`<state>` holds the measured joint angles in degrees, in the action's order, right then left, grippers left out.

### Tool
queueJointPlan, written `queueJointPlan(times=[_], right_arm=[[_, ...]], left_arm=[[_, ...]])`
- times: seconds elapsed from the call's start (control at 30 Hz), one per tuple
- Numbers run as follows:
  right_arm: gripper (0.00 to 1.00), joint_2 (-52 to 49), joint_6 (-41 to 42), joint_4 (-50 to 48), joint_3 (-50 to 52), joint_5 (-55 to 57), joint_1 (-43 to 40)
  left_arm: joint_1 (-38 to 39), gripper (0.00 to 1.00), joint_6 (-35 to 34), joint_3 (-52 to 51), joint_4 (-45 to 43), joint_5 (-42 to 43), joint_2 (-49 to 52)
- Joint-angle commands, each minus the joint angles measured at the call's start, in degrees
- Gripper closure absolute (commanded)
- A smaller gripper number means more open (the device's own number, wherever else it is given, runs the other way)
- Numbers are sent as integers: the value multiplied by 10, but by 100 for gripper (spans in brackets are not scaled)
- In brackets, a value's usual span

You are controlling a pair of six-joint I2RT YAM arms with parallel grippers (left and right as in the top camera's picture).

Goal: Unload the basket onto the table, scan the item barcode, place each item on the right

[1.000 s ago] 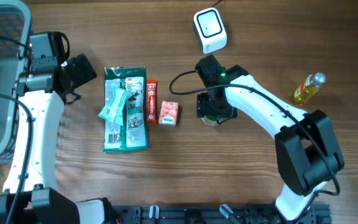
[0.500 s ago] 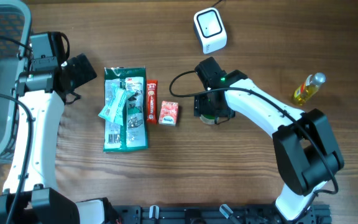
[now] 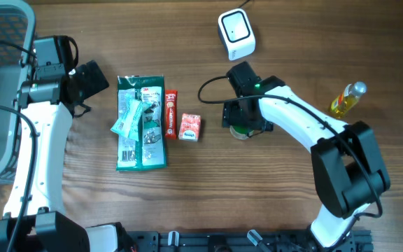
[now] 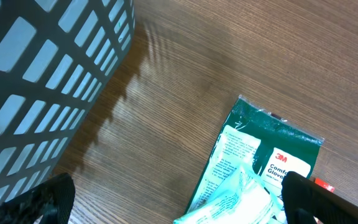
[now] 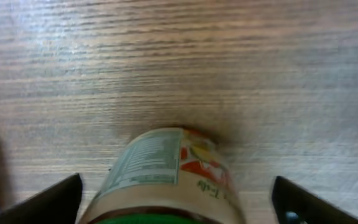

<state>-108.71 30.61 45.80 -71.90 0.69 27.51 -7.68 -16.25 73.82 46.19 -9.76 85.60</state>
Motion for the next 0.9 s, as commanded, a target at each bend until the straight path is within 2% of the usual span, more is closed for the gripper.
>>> queueJointPlan(times=[0.0, 0.1, 0.13, 0.17, 0.2, 0.5, 0.53, 0.6, 0.67, 0.73, 0.77, 0.87], right_arm=[[0, 14, -104, -3, -33, 6, 0], [0, 14, -163, -21, -33, 6, 0], [4, 14, -170, -21, -33, 5, 0], [13, 14, -168, -19, -33, 5, 0], [16, 13, -151, -10, -32, -5, 0], [30, 13, -134, 25, -23, -22, 0], [32, 13, -121, 25, -17, -17, 0], [35, 13, -24, 39, -15, 27, -1], [35, 13, 47, 42, -15, 55, -1], [35, 13, 73, 37, -15, 55, -1], [34, 13, 73, 37, -15, 55, -1], [22, 13, 45, 40, -15, 51, -1]], left_arm=[[-3, 0, -7, 3, -1, -1, -1], [-3, 0, -7, 3, -1, -1, -1], [-3, 0, -7, 3, -1, -1, -1], [-3, 0, -7, 3, -2, -1, -1], [-3, 0, -7, 3, -1, -1, -1], [-3, 0, -7, 3, -1, -1, -1], [-3, 0, -7, 3, -2, -1, -1], [-3, 0, -7, 3, -1, -1, -1], [-3, 0, -7, 3, -1, -1, -1], [-3, 0, -7, 3, -1, -1, -1], [-3, 0, -7, 3, -1, -1, -1], [-3, 0, -7, 3, -1, -1, -1]])
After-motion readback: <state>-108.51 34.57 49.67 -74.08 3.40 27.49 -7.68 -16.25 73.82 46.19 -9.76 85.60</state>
